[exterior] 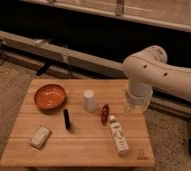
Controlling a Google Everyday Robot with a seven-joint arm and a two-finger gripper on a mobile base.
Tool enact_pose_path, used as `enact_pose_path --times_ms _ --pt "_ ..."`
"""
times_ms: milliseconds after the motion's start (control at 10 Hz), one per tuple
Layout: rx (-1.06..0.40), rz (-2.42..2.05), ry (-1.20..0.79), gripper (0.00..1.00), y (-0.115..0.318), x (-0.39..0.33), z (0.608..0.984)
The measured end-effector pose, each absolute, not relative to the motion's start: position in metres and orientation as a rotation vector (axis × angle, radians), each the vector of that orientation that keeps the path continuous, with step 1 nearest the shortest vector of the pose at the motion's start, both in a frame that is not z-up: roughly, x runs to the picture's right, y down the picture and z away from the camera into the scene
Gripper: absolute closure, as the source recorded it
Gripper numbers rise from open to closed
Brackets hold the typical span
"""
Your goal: Place the ceramic cup over the eraser
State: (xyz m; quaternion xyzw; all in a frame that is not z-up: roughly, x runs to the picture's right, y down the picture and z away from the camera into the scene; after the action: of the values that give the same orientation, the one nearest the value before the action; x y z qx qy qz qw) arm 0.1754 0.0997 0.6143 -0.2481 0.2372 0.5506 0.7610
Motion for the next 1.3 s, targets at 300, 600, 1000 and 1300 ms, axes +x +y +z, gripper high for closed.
enact_pose_path --times_ms 300,600,1000,1300 --pt "-0.54 1.198 0.516 0.45 0.1 0.175 0.614" --pt "-0.54 1.198 0.516 0.45 0.1 0.175 0.614" --pt "-0.538 1.184 0.488 0.45 0.091 0.167 0.623" --pt "-0.54 1.131 0.438 0.45 0.068 0.119 0.649"
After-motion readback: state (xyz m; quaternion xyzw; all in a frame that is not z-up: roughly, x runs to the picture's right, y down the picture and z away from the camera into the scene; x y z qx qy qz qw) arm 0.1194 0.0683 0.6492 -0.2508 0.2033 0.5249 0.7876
